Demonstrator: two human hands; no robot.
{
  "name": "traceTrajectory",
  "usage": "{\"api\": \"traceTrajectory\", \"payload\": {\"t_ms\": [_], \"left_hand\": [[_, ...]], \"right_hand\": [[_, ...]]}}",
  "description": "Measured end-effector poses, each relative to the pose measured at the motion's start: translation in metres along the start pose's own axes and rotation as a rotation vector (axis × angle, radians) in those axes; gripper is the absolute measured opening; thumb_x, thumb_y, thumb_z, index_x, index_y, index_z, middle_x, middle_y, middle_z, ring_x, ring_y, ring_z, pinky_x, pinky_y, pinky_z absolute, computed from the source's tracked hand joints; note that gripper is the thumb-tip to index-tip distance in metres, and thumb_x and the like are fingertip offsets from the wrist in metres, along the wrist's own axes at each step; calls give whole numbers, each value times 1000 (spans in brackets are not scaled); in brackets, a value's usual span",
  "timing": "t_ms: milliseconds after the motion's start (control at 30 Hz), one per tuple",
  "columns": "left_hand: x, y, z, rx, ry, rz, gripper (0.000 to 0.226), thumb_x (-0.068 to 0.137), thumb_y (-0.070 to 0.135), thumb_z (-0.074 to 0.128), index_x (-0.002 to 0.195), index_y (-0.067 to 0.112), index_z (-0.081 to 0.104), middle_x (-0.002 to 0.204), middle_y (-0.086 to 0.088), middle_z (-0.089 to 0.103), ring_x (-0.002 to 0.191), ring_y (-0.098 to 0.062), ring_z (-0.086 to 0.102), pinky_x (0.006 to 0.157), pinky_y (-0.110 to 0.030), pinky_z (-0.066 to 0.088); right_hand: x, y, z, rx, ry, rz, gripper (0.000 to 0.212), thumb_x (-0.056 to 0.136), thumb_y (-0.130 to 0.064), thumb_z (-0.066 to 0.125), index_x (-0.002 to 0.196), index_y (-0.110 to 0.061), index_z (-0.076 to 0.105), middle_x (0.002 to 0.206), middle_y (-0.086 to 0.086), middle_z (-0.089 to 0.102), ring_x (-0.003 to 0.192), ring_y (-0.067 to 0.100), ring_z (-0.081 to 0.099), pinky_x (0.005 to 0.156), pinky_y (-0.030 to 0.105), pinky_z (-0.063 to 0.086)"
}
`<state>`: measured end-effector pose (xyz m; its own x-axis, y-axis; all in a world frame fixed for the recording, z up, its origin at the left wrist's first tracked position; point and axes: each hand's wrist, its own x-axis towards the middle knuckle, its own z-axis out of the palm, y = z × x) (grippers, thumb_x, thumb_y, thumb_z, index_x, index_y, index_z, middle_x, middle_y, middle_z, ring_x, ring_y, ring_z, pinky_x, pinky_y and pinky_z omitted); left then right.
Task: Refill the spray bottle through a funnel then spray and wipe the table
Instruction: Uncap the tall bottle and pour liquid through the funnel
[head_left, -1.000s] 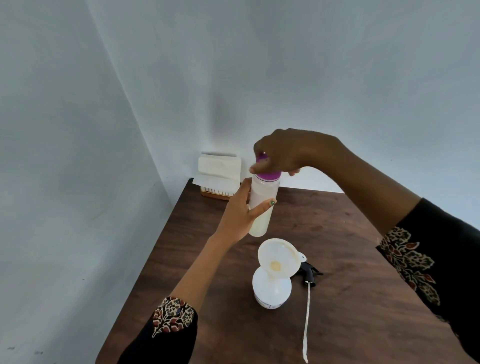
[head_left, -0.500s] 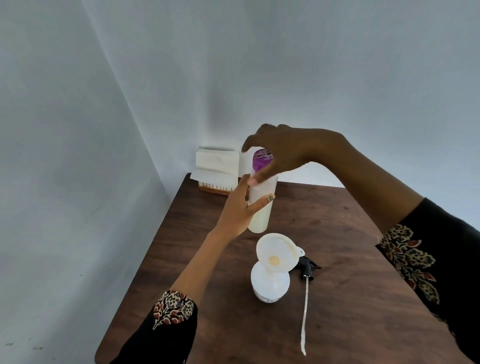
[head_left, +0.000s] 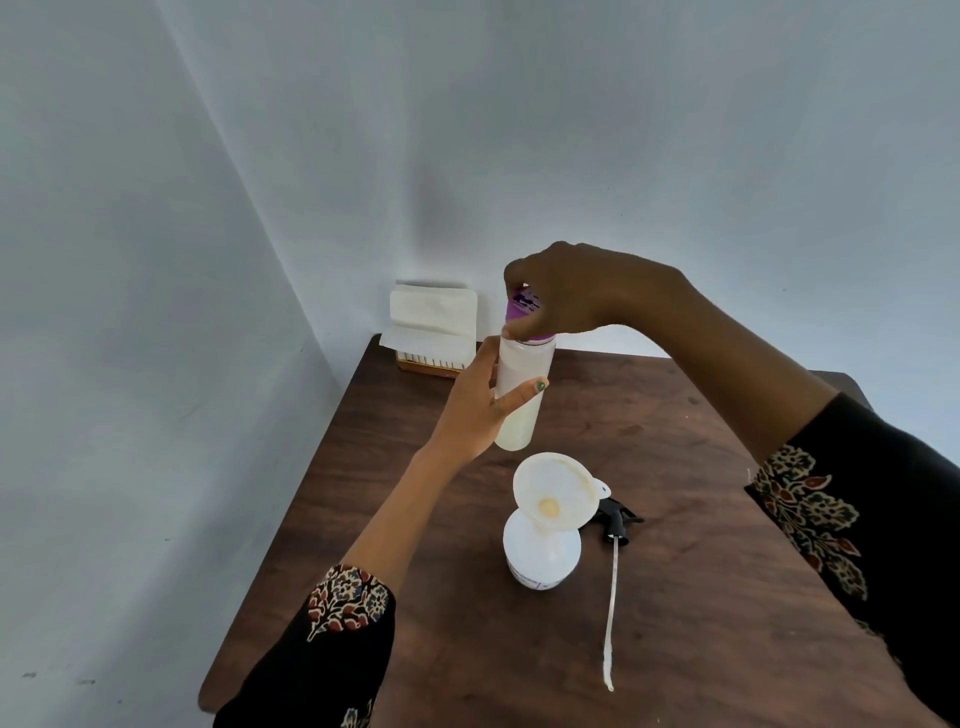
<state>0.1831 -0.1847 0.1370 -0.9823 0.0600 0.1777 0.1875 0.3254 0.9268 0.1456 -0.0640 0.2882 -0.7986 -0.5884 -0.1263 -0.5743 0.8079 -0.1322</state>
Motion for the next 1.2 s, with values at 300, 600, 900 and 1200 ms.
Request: {"api": "traceTrajectory", "payload": {"t_ms": [300,600,900,1200], "left_hand": [[-1,3,2,26,-45,-25,52,87,25,64,131,18,38,119,15,47,106,-1,48,75,-4,40],[-9,-4,-2,-69,-19,-60,40,85,21,67,118,26,44,110,21,55,98,15,55,81,-7,46],[-13,-7,-6,-45,1,-36,47,85,25,67,126,15,45,117,6,56,104,-1,55,83,-8,47],[-11,-12,-7,-38,8,-23,49,84,27,67,127,19,45,120,7,56,111,-7,54,84,-6,46]], "right_hand": [[-13,4,-24,107,-46,-194,47,69,1,72,101,-27,53,103,-3,43,97,17,45,61,20,42],[-24,86,46,767,390,105,31,78,-20,75,107,-18,64,89,-13,57,75,3,52,70,21,47],[-121,105,263,859,442,904,25,69,-28,82,74,-12,63,83,6,69,85,27,66,69,31,46],[-154,80,329,653,270,976,22,67,-16,79,74,-25,60,110,0,65,106,27,54,90,44,39]]}}
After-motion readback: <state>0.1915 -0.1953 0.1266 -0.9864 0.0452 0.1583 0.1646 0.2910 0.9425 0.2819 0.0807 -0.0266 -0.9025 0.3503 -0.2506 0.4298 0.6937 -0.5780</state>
